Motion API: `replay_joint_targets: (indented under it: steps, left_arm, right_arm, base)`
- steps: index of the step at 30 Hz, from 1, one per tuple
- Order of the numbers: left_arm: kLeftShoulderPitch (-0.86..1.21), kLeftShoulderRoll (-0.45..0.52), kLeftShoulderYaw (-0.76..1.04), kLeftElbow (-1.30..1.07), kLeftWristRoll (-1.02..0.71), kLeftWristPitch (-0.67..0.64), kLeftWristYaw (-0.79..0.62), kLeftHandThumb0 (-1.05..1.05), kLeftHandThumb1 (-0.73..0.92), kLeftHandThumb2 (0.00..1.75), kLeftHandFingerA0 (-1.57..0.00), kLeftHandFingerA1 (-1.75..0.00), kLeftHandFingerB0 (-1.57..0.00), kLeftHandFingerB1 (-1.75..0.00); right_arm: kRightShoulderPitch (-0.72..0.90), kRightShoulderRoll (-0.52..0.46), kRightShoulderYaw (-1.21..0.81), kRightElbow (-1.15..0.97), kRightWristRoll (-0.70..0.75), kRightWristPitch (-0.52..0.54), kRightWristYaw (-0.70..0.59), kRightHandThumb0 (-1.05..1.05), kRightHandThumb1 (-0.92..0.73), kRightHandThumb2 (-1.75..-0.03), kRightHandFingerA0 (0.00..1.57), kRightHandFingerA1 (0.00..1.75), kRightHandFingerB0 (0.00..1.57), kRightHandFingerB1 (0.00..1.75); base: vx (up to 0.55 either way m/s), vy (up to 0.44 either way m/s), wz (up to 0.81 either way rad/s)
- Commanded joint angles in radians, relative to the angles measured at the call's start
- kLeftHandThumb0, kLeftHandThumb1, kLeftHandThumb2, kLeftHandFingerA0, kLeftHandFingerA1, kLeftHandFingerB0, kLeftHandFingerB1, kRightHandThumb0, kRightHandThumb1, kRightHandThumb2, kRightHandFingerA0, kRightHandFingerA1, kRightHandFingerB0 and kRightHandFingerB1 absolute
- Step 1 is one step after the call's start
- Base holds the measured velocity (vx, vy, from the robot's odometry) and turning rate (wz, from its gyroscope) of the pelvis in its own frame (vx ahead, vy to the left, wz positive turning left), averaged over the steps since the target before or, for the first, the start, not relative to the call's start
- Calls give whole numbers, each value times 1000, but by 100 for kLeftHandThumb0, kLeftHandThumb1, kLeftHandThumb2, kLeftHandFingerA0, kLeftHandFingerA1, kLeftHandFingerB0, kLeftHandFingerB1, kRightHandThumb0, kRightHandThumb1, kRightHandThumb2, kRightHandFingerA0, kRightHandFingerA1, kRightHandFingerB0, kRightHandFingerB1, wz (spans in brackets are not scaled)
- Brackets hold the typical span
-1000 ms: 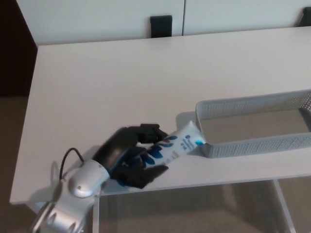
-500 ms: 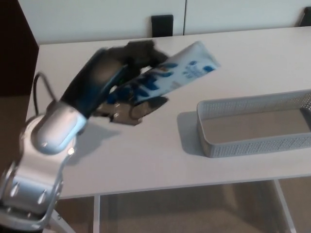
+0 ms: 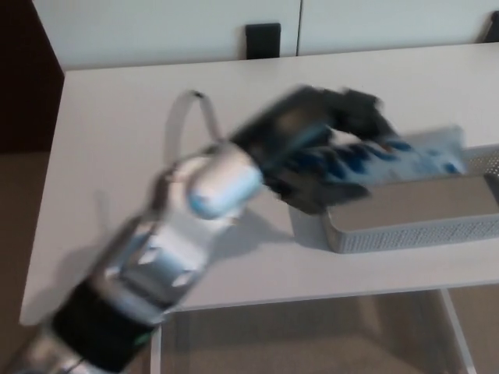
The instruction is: The robot walks towards a table in front, picks a shampoo with left hand and puts it in a small grey container
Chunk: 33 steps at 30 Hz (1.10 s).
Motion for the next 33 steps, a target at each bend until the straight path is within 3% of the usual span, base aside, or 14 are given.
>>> replay_joint_targets:
  steps: [1,3,4,9,18,22,24,26,27,28,29,30,31,33]
  left_arm:
    - [-138,-116,-36,168,58,69,14,-19,77,70,-98,-115,-79,-85]
    - [-177,-156,-31,237,67,63,29,-19,76,71,-100,-113,-81,-72]
    - [-188,-171,-26,261,66,58,37,-18,74,81,-110,-129,-79,-82]
    - [-236,-242,11,378,69,48,78,-18,77,76,-108,-133,-77,-104]
    - [-291,-297,74,443,89,51,141,-18,82,70,-99,-141,-72,-109]
    - [-276,-291,73,435,100,56,155,-19,77,80,-102,-139,-76,-106]
    - [-259,-275,60,441,109,37,156,-20,75,82,-105,-134,-79,-96]
    - [-246,-261,36,442,137,20,172,-21,76,63,-116,-104,-87,-56]
    - [-236,-241,10,438,152,7,152,-54,56,57,-47,-43,-31,-31]
    - [-243,-215,-15,437,142,15,76,-35,29,89,-1,-49,0,-48]
    - [-259,-205,-23,442,133,34,33,-35,29,89,-1,-49,0,-48]
    - [-265,-194,-49,438,144,55,14,-71,43,82,0,-12,-2,-17]
    - [-268,-181,-67,434,156,55,4,-79,46,84,0,0,0,-8]
    - [-268,-169,-83,427,163,54,-2,-81,46,85,0,0,0,-6]
  right_arm:
    - [-4,-14,0,5,-5,9,11,-38,-65,-58,73,51,55,41]
    - [-4,-11,-3,8,-3,11,9,-37,-65,-58,74,50,56,41]
    - [-4,-10,-4,9,-1,11,10,-37,-64,-58,72,49,56,41]
    - [1,-6,9,8,-12,5,12,-39,-65,-58,69,48,55,41]
    - [4,3,16,5,-21,-4,11,-38,-68,-59,74,50,56,41]
    - [6,4,15,1,-19,-2,10,-37,-67,-58,70,49,56,41]
    - [8,3,13,1,-15,-5,20,-35,-65,-59,66,48,55,42]
    - [5,5,9,3,-12,-1,23,-36,-65,-59,66,48,54,42]
    - [4,4,14,3,-17,-4,24,-36,-65,-58,68,48,55,41]
    - [4,2,12,2,-16,-9,25,-36,-65,-58,69,49,55,41]
    - [2,0,11,-1,-15,-9,26,-36,-65,-58,69,49,55,41]
    - [3,0,11,-2,-15,-12,27,-36,-67,-58,70,50,55,42]
    - [-2,0,16,-2,-20,-9,25,-38,-67,-59,70,49,54,41]
    - [-9,1,18,0,-23,-3,24,-37,-67,-60,66,49,53,41]
  base:
    - [0,0,0]
    - [0,0,0]
    - [0,0,0]
    - [0,0,0]
    - [0,0,0]
    - [0,0,0]
    - [0,0,0]
    - [0,0,0]
    - [0,0,0]
    - [0,0,0]
    - [0,0,0]
    - [0,0,0]
    - [0,0,0]
    - [0,0,0]
